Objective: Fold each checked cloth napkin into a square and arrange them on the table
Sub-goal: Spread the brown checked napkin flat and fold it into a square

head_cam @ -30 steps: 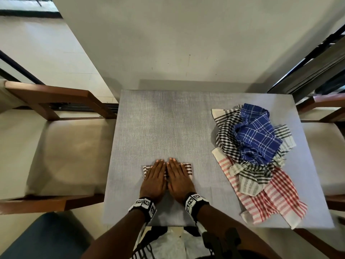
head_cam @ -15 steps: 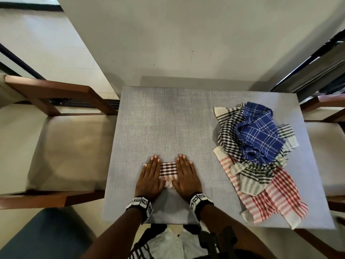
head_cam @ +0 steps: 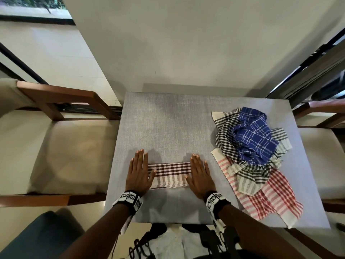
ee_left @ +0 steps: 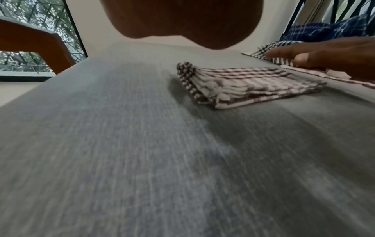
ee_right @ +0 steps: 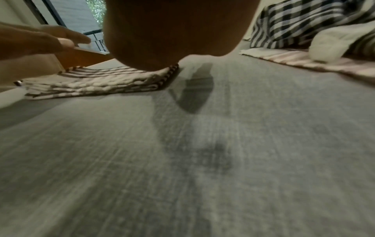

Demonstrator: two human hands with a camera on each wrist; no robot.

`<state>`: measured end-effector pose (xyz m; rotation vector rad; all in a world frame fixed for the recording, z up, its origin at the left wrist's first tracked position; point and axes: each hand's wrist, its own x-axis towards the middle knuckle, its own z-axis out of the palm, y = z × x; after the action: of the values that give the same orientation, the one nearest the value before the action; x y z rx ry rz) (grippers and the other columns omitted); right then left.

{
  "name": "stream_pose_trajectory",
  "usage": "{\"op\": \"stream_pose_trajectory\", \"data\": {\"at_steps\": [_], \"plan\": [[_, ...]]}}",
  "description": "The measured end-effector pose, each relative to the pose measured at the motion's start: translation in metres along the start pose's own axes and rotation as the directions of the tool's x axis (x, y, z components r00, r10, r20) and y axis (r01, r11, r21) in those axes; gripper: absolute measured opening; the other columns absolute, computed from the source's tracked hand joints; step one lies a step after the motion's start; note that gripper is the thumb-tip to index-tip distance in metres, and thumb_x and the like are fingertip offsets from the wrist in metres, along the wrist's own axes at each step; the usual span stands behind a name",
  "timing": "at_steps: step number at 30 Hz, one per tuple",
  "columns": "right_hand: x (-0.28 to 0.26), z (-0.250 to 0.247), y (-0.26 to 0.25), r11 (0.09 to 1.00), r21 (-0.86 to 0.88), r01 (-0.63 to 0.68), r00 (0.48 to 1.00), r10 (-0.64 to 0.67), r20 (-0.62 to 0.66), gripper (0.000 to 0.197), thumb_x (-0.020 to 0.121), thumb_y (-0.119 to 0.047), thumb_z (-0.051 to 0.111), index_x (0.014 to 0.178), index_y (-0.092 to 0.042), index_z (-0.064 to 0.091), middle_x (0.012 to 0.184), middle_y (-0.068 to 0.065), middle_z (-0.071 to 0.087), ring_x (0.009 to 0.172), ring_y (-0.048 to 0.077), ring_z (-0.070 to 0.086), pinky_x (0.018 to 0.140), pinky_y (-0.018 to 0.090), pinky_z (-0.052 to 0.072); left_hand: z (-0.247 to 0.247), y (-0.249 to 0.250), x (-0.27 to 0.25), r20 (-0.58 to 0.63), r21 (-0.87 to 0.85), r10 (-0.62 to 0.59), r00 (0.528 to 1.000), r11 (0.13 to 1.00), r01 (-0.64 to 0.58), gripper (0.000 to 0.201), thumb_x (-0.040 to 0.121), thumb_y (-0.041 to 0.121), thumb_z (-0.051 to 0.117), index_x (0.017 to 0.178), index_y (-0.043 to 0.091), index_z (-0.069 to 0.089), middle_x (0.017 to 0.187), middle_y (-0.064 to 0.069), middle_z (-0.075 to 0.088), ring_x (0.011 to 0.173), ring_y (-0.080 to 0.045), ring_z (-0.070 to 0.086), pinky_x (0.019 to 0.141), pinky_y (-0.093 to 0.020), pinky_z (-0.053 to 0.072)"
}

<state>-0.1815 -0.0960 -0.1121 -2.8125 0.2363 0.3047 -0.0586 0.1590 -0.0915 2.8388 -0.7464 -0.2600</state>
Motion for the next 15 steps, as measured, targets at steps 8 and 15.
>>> {"op": "stream_pose_trajectory", "data": {"at_steps": [8, 15], "plan": [[-0.005, -0.003, 0.0, 0.989, 0.138, -0.044, 0.994, 0.057, -0.094, 0.06, 0.101, -0.04, 0.022, 0.155, -0.02, 0.007, 0.164, -0.003, 0.004, 0.152, 0.012, -0.004, 0.123, 0.039, 0.002, -0.009, 0.001, 0.009, -0.064, -0.189, -0.356, 0.932, 0.922, 0.339, 0.024, 0.094, 0.031, 0.047, 0.111, 0.016, 0.056, 0.107, -0.008, 0.062, 0.099, -0.027, 0.056, 0.081, -0.043, 0.049], [-0.01, 0.009, -0.013, 0.993, 0.115, -0.033, 0.997, 0.041, -0.067, 0.066, 0.099, -0.041, 0.026, 0.156, -0.017, 0.004, 0.164, -0.001, -0.001, 0.152, 0.013, -0.005, 0.122, 0.036, -0.006, 0.01, 0.004, -0.016, 0.004, 0.034, 0.018, 1.0, 0.999, -0.018, 0.074, 0.095, 0.055, 0.033, 0.152, 0.01, 0.022, 0.159, -0.009, 0.019, 0.147, -0.025, 0.019, 0.115, -0.046, 0.028]]}}
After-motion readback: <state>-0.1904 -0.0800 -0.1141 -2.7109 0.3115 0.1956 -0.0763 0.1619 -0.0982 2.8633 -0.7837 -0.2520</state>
